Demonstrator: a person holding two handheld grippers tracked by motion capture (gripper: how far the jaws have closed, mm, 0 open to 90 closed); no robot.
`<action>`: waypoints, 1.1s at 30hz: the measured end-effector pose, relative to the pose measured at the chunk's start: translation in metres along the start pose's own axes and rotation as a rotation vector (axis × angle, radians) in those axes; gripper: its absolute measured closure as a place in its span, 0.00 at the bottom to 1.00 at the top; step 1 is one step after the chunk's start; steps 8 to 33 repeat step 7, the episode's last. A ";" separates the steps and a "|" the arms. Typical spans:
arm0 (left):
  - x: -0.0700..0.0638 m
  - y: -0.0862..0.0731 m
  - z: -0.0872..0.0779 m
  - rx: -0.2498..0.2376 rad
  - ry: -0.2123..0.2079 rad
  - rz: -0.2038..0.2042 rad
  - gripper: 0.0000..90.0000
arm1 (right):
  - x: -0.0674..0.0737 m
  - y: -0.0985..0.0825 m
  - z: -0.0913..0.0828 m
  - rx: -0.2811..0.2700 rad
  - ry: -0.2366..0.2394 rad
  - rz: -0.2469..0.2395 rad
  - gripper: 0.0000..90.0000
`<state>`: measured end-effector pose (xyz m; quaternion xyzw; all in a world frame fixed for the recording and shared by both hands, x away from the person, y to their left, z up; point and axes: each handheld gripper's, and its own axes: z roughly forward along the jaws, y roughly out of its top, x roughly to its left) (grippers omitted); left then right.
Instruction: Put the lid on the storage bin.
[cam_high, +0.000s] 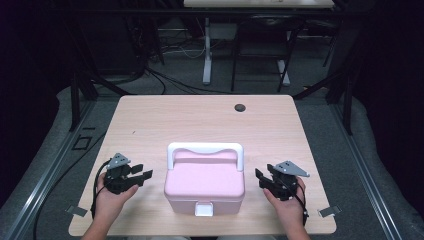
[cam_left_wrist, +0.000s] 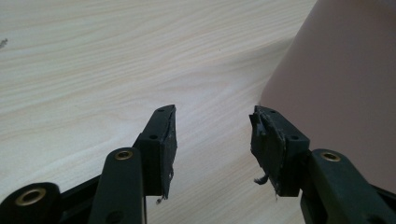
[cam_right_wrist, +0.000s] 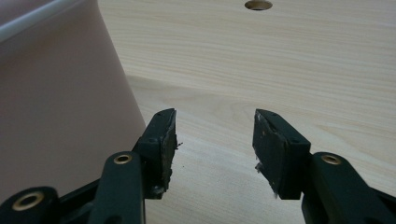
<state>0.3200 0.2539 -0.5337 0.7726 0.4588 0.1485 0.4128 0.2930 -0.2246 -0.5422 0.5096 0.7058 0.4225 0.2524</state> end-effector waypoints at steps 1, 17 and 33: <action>-0.001 0.000 0.001 0.001 0.001 0.000 0.56 | 0.000 0.000 0.001 -0.007 0.002 -0.001 0.54; 0.001 -0.003 0.007 0.009 0.012 0.016 0.52 | -0.005 -0.003 0.003 0.006 -0.012 0.005 0.53; 0.001 -0.003 0.007 0.009 0.012 0.016 0.52 | -0.005 -0.003 0.003 0.006 -0.012 0.005 0.53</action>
